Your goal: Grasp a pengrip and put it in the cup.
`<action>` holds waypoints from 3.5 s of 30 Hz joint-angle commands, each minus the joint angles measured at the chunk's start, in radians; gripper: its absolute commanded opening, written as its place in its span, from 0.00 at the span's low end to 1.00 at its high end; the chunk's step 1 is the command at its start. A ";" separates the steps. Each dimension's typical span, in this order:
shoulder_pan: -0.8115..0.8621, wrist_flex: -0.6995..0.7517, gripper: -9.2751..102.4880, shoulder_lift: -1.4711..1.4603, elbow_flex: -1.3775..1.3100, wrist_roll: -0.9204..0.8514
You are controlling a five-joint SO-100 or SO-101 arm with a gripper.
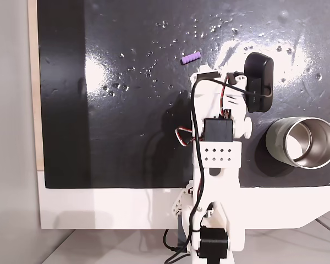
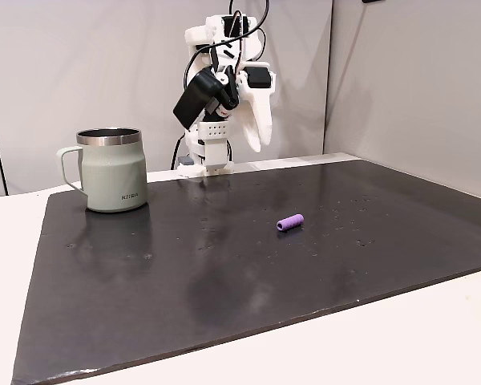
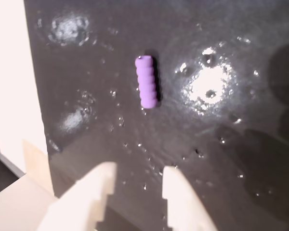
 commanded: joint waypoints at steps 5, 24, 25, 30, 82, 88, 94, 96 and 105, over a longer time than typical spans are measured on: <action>-0.040 -0.003 0.27 -0.227 -0.227 0.046; -0.048 0.000 0.29 -0.693 -0.548 0.064; -0.048 0.002 0.29 -0.713 -0.563 0.063; -0.038 0.018 0.28 -0.808 -0.626 0.063; 0.130 0.658 0.08 -0.009 -0.565 -0.302; 0.348 0.673 0.08 0.198 -0.466 -0.541; 0.584 0.632 0.08 0.331 -0.364 -0.767; 0.647 0.604 0.08 0.373 -0.318 -0.824; 0.871 0.364 0.08 0.479 -0.132 -1.000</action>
